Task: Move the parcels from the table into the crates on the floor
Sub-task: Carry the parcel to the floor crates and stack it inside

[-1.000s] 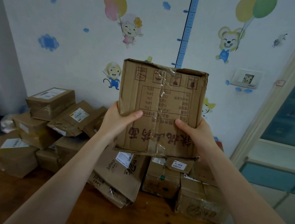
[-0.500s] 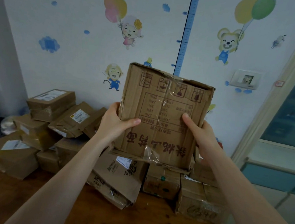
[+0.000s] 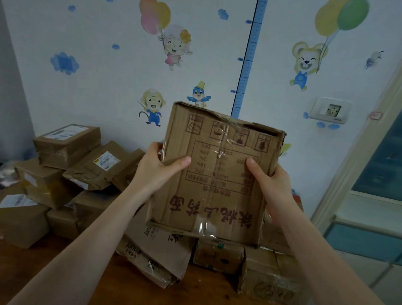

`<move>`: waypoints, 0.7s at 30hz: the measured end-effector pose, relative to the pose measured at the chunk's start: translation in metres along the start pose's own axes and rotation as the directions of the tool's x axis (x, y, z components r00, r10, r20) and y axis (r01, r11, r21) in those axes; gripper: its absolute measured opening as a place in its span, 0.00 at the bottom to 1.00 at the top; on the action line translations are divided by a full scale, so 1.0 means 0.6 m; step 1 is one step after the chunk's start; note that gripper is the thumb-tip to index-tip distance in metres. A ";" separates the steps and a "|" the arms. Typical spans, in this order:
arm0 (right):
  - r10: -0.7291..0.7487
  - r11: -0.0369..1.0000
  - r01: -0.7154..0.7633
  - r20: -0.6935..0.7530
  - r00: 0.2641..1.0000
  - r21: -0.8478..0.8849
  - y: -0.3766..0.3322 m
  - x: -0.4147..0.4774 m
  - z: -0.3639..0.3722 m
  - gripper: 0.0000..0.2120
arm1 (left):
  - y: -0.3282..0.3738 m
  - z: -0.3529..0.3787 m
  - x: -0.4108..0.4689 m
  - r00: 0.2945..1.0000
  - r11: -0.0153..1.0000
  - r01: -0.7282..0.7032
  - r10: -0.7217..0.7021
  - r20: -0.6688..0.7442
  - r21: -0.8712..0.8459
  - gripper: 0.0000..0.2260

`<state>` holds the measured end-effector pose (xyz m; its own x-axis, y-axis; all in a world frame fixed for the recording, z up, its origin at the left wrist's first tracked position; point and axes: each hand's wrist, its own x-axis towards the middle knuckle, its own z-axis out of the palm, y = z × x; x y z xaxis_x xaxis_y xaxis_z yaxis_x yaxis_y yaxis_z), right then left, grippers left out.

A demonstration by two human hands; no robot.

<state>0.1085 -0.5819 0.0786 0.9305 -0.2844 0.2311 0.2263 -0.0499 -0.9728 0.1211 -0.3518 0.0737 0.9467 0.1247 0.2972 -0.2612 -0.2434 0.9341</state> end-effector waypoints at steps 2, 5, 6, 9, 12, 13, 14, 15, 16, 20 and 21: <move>-0.024 0.999 0.023 -0.004 1.000 -0.039 0.003 0.001 -0.003 0.13 | 0.007 -0.003 0.001 0.998 0.998 0.013 -0.010 0.062 -0.055 0.25; -0.045 0.996 0.047 0.026 0.999 -0.076 0.002 -0.001 0.000 0.14 | 0.002 -0.001 -0.002 0.999 0.996 0.003 0.000 0.036 -0.091 0.22; -0.058 0.995 0.060 0.027 0.998 -0.084 0.003 0.000 0.002 0.15 | 0.000 0.000 -0.001 1.000 0.995 -0.005 0.006 0.012 -0.097 0.22; -0.108 0.987 0.108 0.002 0.994 -0.115 0.004 -0.001 0.006 0.15 | -0.001 0.003 0.003 0.998 0.996 -0.057 0.056 -0.025 -0.068 0.21; -0.141 0.985 0.140 -0.010 0.990 -0.102 0.008 -0.003 0.009 0.13 | 0.003 0.002 0.006 0.994 0.994 -0.104 0.103 -0.033 -0.036 0.20; -0.141 0.986 0.140 -0.010 0.990 -0.096 0.008 -0.004 0.009 0.12 | 0.004 0.000 0.006 0.994 0.994 -0.107 0.106 -0.038 -0.034 0.20; -0.136 0.987 0.135 -0.008 0.991 -0.085 0.007 -0.004 0.009 0.12 | 0.004 -0.002 0.008 0.994 0.994 -0.106 0.104 -0.042 -0.037 0.20; -0.123 0.990 0.122 -0.005 0.992 -0.068 0.005 -0.004 0.008 0.12 | 0.005 -0.004 0.007 0.994 0.994 -0.100 0.098 -0.041 -0.043 0.20; -0.111 0.993 0.111 0.001 0.994 -0.046 0.003 -0.004 0.009 0.12 | 0.006 -0.006 0.007 0.995 0.994 -0.091 0.089 -0.036 -0.055 0.21; -0.087 0.996 0.088 0.020 0.996 -0.023 -0.001 -0.005 0.010 0.15 | 0.011 -0.004 0.003 0.998 0.989 -0.056 0.053 -0.028 -0.135 0.18; -0.088 0.996 0.089 0.021 0.996 -0.025 0.000 -0.004 0.011 0.15 | 0.011 -0.004 0.002 0.998 0.988 -0.061 0.056 -0.038 -0.143 0.16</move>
<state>0.1078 -0.5750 0.0781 0.9127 -0.2588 0.3161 0.3006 -0.0985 -0.9486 0.1202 -0.3511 0.0806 0.9228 0.1470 0.3561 -0.3426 -0.1100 0.9330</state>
